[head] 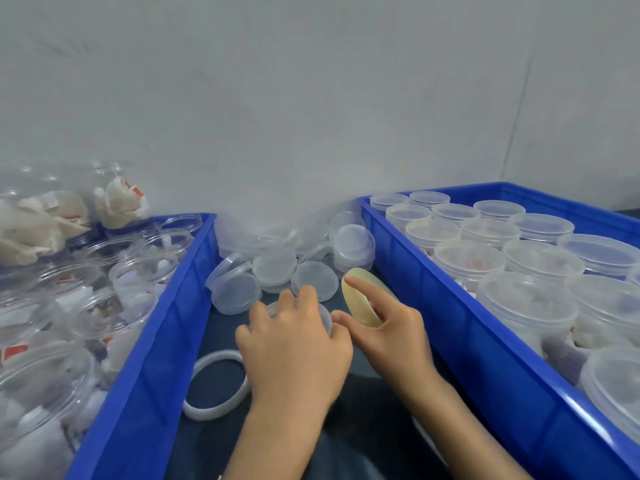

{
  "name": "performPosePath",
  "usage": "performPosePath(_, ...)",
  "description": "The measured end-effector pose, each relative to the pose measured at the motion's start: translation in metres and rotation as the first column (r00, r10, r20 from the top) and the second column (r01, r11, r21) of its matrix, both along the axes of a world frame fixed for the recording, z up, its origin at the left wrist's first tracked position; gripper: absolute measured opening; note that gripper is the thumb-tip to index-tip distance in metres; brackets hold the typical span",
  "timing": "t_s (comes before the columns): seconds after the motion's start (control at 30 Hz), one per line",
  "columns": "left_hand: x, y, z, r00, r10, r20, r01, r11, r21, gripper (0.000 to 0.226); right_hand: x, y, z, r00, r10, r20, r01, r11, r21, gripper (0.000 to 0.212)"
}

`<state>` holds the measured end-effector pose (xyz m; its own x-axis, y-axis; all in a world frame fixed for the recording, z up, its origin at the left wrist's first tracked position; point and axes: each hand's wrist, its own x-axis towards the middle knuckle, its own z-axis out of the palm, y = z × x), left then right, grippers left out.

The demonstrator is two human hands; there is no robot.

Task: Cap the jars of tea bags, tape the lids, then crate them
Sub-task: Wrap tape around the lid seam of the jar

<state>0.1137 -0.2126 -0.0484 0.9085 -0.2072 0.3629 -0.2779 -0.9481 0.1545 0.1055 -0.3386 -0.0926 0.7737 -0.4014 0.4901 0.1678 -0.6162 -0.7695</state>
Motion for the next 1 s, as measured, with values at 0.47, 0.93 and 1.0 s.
performPosePath(0.47,0.005,-0.012,-0.003,0.99,0.143,-0.015,-0.143,0.989,-0.045,0.034,0.037,0.003,0.017,0.974,-0.019,-0.225,0.039,0.996,0.083,0.061)
performPosePath(0.93,0.01,-0.015,-0.005,0.989,0.149,-0.016,-0.149,0.986,-0.074,0.033,0.061,0.006,0.028,0.93,-0.111,-0.351,0.122,0.992,0.008,0.069)
performPosePath(1.0,0.012,-0.014,-0.004,0.989,0.143,-0.031,-0.145,0.987,-0.068,0.034,0.064,0.006,0.029,0.92,-0.104,-0.378,0.109,0.994,-0.008,0.071)
